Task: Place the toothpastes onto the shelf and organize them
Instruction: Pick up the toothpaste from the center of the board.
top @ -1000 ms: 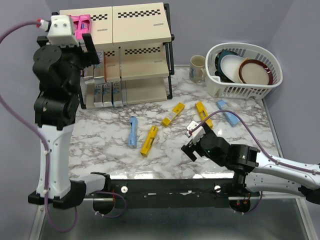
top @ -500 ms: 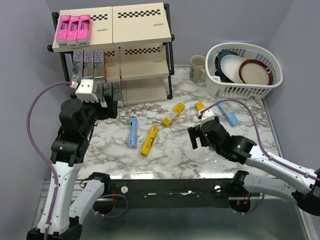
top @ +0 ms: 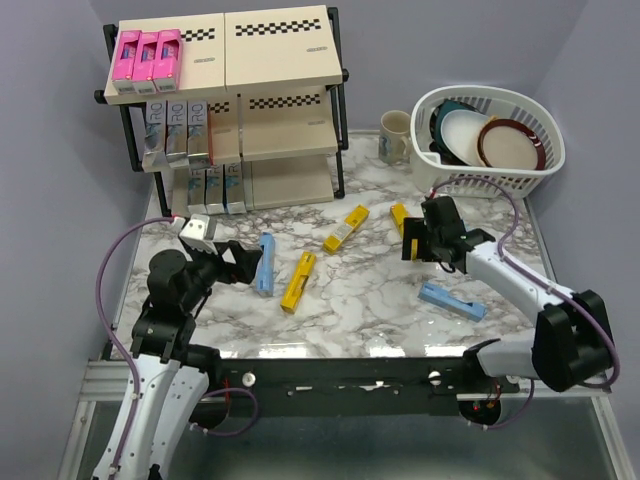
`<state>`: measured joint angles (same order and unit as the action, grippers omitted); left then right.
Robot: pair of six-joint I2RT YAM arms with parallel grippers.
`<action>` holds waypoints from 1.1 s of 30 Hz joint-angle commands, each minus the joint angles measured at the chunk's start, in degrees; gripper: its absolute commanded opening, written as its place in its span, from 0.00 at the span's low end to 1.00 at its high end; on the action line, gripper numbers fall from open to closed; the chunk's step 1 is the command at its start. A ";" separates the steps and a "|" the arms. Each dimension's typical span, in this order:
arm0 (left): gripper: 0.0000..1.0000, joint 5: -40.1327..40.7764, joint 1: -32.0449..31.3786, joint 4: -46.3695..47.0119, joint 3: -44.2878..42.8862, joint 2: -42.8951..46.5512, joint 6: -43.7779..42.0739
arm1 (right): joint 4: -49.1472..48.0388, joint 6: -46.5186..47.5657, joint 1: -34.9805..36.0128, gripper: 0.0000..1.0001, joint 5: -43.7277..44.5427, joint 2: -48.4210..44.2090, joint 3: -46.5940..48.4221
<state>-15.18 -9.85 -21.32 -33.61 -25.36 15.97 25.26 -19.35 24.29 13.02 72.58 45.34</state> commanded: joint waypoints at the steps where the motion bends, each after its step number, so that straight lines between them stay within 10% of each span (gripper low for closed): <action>1: 0.99 -2.58 -0.52 4.54 0.64 2.42 1.52 | -4.42 3.18 -4.69 0.94 -7.12 7.47 5.01; 15: 0.99 0.68 -3.07 2.95 0.91 4.10 0.91 | -1.00 10.30 -6.63 0.83 -10.02 24.27 13.63; 33: 0.99 -3.70 -3.25 4.09 1.35 1.81 1.35 | 1.38 12.94 -5.84 0.34 -12.75 22.97 11.44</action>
<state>-15.42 -12.78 -19.31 -32.95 -22.72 16.67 25.58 -7.33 17.89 1.74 98.00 58.28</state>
